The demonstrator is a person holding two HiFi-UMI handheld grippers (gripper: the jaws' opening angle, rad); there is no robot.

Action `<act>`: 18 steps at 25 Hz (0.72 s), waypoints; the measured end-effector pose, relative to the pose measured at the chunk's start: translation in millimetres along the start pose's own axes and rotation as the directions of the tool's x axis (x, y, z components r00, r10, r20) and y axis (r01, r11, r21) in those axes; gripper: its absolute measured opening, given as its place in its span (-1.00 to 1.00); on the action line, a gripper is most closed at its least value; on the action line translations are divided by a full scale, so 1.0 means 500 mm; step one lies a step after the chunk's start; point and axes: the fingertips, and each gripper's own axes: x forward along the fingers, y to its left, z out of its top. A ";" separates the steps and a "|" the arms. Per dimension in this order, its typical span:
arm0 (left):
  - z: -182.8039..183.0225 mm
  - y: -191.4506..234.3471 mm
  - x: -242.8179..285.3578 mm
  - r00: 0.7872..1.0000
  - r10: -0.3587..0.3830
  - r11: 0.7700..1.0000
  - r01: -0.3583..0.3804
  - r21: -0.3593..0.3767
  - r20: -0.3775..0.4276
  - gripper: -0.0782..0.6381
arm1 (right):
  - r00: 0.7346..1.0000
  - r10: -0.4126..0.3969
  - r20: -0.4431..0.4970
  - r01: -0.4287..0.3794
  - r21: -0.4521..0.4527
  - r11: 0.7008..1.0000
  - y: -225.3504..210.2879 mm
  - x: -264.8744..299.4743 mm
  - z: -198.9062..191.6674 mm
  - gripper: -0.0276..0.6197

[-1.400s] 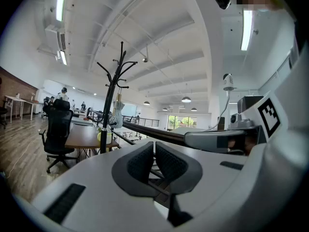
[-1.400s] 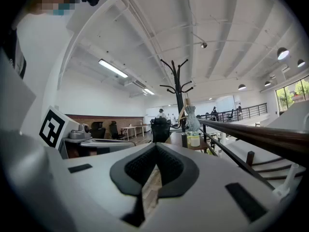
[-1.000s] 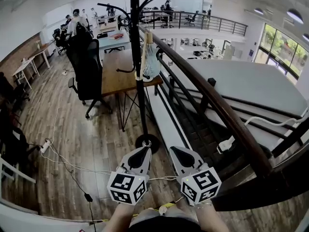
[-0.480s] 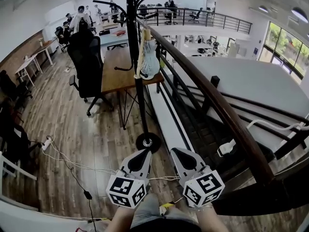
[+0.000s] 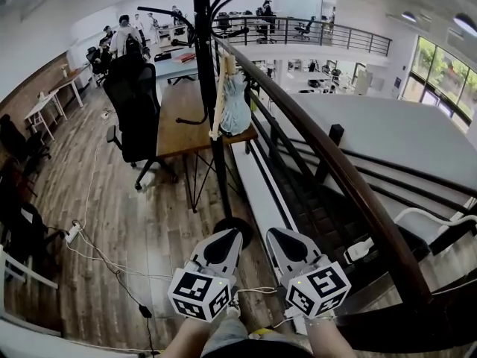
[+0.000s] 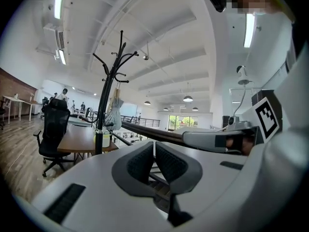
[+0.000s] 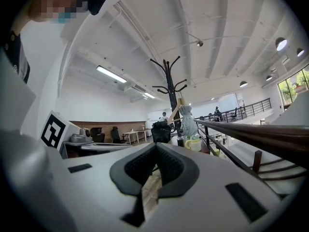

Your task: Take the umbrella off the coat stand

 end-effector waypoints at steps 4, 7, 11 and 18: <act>0.049 0.068 0.056 0.999 -0.013 1.000 0.012 0.008 0.043 -0.72 | 1.000 -0.009 0.013 0.009 -0.029 1.000 -0.031 0.087 0.034 -0.83; 0.090 0.129 0.089 0.997 -0.019 1.000 0.018 0.012 0.072 -0.72 | 1.000 -0.017 0.021 0.018 -0.055 0.998 -0.047 0.158 0.064 -0.83; 0.127 0.206 0.131 0.995 -0.041 0.999 0.040 0.015 0.094 -0.72 | 0.998 -0.041 0.042 0.044 -0.070 0.997 -0.068 0.247 0.095 -0.83; 0.189 0.314 0.194 0.988 -0.091 0.995 0.084 0.055 0.128 -0.72 | 0.993 -0.077 0.084 0.085 -0.084 0.993 -0.096 0.372 0.139 -0.83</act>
